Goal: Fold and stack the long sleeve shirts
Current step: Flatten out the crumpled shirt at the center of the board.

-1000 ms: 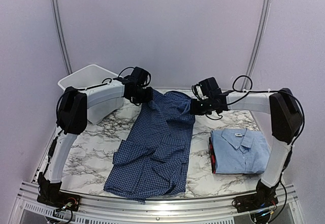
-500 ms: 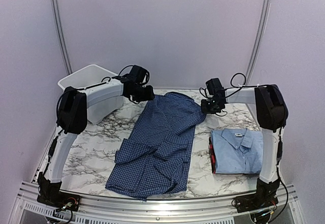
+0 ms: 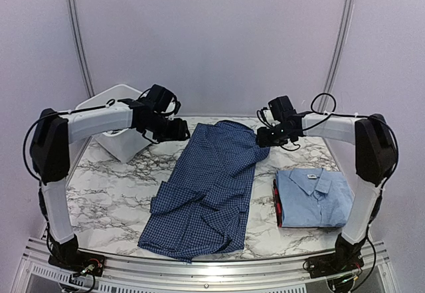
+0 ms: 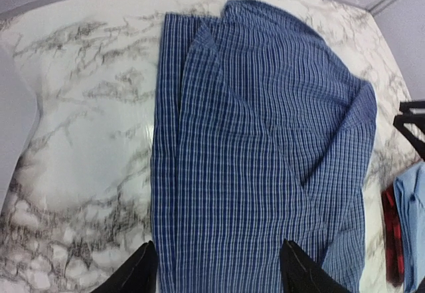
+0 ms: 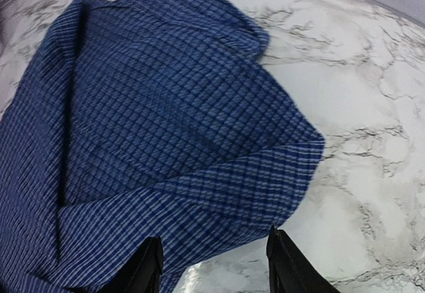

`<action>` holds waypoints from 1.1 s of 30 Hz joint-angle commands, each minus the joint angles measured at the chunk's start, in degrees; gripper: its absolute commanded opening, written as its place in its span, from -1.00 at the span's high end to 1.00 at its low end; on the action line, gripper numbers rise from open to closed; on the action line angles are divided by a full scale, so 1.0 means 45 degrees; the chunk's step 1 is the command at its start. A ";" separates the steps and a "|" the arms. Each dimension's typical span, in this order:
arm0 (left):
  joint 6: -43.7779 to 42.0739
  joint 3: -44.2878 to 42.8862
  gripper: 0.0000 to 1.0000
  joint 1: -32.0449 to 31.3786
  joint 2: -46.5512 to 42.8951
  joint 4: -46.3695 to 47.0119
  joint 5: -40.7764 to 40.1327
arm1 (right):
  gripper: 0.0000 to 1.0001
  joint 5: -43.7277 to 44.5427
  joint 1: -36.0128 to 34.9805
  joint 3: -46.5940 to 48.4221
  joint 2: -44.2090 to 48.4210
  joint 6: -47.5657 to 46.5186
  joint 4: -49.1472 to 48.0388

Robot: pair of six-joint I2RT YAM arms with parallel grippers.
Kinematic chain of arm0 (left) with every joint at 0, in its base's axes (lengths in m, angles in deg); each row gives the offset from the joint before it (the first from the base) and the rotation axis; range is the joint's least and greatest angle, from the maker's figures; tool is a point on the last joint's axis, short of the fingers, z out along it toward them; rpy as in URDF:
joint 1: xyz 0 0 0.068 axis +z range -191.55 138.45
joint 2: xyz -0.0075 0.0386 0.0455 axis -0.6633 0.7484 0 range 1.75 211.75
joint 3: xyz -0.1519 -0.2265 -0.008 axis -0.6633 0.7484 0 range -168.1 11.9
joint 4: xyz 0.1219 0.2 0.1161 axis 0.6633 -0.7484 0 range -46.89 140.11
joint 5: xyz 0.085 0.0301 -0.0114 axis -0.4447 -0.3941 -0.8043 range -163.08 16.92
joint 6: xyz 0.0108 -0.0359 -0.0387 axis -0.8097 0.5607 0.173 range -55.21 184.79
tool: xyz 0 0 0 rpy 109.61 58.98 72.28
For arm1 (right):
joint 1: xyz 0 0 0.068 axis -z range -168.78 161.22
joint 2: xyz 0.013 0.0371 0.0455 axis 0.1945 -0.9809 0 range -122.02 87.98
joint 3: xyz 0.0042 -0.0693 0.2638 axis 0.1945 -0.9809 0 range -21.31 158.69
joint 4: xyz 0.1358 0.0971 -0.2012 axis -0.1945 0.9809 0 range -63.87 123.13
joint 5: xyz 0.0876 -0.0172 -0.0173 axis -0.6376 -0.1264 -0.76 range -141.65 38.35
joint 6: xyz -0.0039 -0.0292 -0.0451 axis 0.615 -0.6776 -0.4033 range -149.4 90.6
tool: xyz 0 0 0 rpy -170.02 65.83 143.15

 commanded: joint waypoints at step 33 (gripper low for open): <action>-0.1182 0.9039 0.79 -0.0926 -0.5805 0.0241 0.5451 | -0.12 -0.3438 -0.4156 -0.1130 -0.0262 -0.1387 -0.0758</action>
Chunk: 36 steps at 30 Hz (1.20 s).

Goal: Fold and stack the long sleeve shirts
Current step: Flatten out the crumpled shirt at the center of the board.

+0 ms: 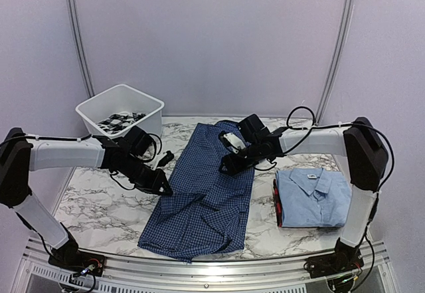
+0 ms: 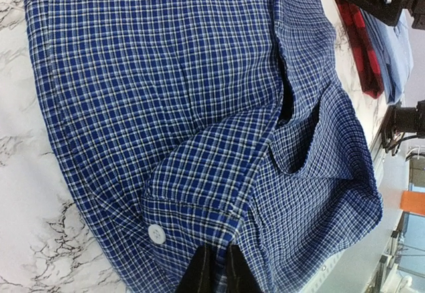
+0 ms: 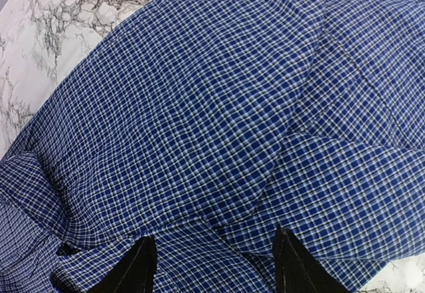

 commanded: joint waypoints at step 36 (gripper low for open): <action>0.4349 0.0400 1.00 0.3523 -0.4758 -0.5414 -1.0786 | 1.00 0.2282 0.0638 -0.1491 0.2090 0.1293 0.1002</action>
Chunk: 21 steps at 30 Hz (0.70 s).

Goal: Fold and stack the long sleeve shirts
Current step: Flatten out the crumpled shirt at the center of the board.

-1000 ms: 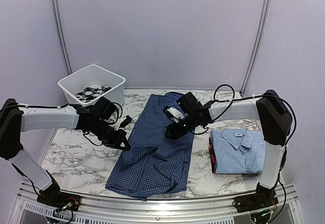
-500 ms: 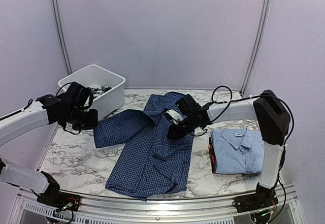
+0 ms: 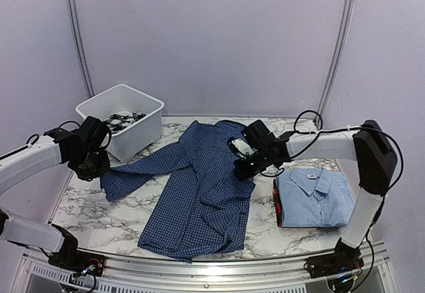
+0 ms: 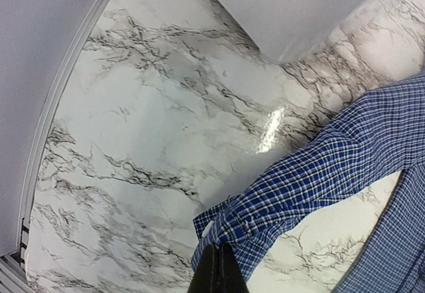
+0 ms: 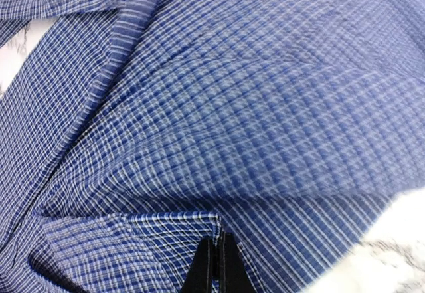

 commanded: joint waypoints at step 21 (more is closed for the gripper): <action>-0.1681 -0.1125 0.71 0.1060 0.0884 0.0432 0.0555 | 1.00 0.3846 0.2211 0.1606 0.8399 0.1492 0.4015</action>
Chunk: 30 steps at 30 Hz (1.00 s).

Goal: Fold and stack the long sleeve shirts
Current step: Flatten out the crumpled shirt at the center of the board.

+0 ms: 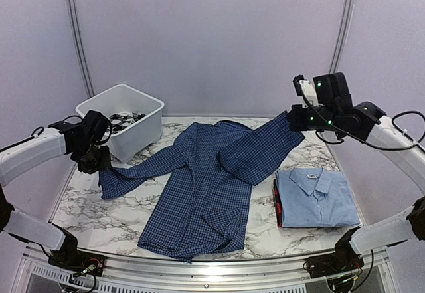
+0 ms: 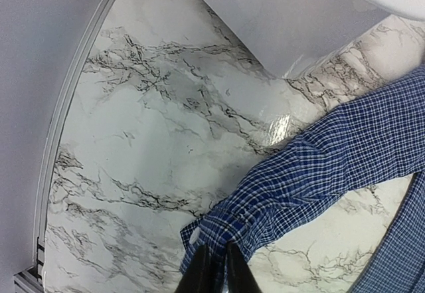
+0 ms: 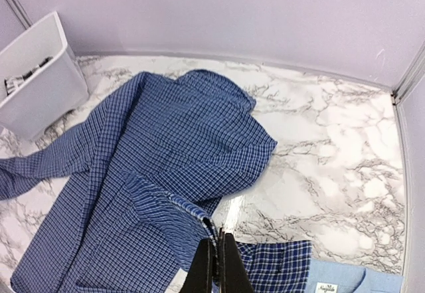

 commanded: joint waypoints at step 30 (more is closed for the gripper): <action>0.0349 -0.3344 -0.09 -0.6248 0.6206 0.5714 0.3739 | 1.00 0.4422 0.0049 0.2080 -0.0470 0.0706 0.1596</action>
